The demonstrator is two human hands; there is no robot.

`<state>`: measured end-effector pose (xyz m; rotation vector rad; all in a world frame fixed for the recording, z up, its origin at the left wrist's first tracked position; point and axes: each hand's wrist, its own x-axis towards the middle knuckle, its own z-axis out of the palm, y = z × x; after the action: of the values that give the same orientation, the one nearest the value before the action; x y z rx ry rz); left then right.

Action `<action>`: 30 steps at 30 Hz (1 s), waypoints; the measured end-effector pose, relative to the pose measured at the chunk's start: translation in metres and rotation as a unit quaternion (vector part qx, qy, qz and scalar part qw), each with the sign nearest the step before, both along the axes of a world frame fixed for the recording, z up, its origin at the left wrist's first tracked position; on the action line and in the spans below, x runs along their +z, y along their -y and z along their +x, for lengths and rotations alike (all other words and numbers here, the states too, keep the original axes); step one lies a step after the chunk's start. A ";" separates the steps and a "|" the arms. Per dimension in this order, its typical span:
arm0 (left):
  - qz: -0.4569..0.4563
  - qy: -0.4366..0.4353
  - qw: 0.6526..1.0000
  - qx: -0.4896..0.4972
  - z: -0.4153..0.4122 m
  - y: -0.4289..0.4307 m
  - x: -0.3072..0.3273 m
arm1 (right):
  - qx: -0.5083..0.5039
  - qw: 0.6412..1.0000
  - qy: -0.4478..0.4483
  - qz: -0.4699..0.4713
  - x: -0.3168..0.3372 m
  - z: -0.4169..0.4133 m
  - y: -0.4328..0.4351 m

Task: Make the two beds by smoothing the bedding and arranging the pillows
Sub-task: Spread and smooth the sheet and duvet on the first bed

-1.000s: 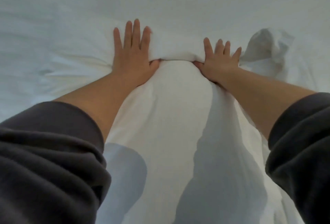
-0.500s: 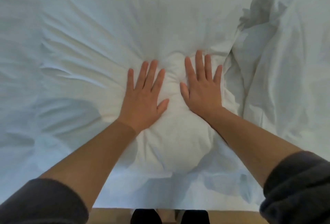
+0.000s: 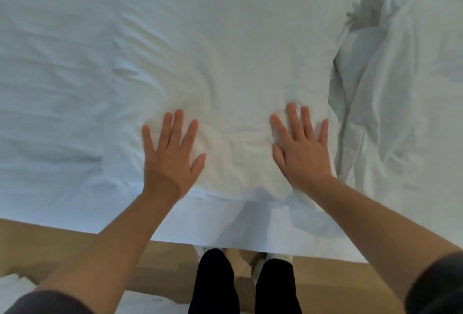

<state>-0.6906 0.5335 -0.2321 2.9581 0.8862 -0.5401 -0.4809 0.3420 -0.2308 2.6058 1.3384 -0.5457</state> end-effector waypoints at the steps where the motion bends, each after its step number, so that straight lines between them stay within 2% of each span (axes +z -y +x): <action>1: 0.005 0.002 0.999 0.052 -0.008 -0.014 0.009 | -0.008 1.000 -0.001 0.000 0.011 0.001 -0.005; 3: 0.006 0.018 0.991 0.135 -0.015 -0.039 0.024 | -0.011 1.000 0.009 0.024 0.026 -0.004 -0.025; 4: 0.009 0.033 0.990 0.141 -0.012 -0.047 0.028 | -0.007 0.999 0.009 0.038 0.030 -0.010 -0.040; 8: 0.013 0.076 0.996 0.046 0.005 -0.072 0.006 | 0.028 0.997 0.006 0.072 0.003 -0.036 -0.099; 10: -0.004 0.061 0.994 0.087 -0.013 -0.082 -0.016 | 0.022 0.999 0.025 0.041 -0.019 -0.031 -0.093; 13: -0.034 0.035 0.983 0.179 -0.060 -0.083 -0.034 | -0.051 0.997 0.052 -0.011 -0.032 -0.018 -0.055; 16: -0.052 0.021 0.977 0.205 -0.071 -0.084 -0.019 | -0.147 0.988 0.041 -0.038 -0.017 -0.015 -0.038; 18: -0.034 0.060 0.984 0.167 -0.042 -0.084 -0.004 | -0.129 0.991 0.037 -0.004 -0.001 -0.016 -0.055; 20: -0.015 0.099 0.992 0.079 0.004 -0.081 0.007 | -0.051 0.997 0.042 0.038 0.008 -0.016 -0.087; 22: -0.014 0.104 0.994 -0.002 0.041 -0.082 0.003 | 0.007 0.998 0.047 0.048 0.006 -0.014 -0.113; 23: -0.018 0.093 0.996 0.003 0.049 -0.084 -0.003 | -0.006 0.999 0.041 0.035 0.002 -0.011 -0.115; 25: -0.039 0.076 0.990 0.110 0.042 -0.093 -0.016 | -0.084 0.996 0.027 -0.007 -0.010 -0.006 -0.102; 27: -0.080 0.106 0.962 0.237 0.021 -0.102 -0.025 | -0.142 0.989 0.003 -0.041 -0.013 -0.007 -0.085; 29: -0.176 0.162 0.917 0.320 0.012 -0.115 -0.020 | -0.150 0.988 -0.017 -0.040 -0.006 -0.011 -0.083; 30: -0.233 0.182 0.882 0.366 0.008 -0.130 -0.020 | -0.143 0.989 -0.021 -0.025 -0.002 -0.011 -0.089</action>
<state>-0.6825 0.6631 -0.2521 1.9804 1.4436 -0.1164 -0.4917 0.4313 -0.2324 2.7761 0.9522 -0.6685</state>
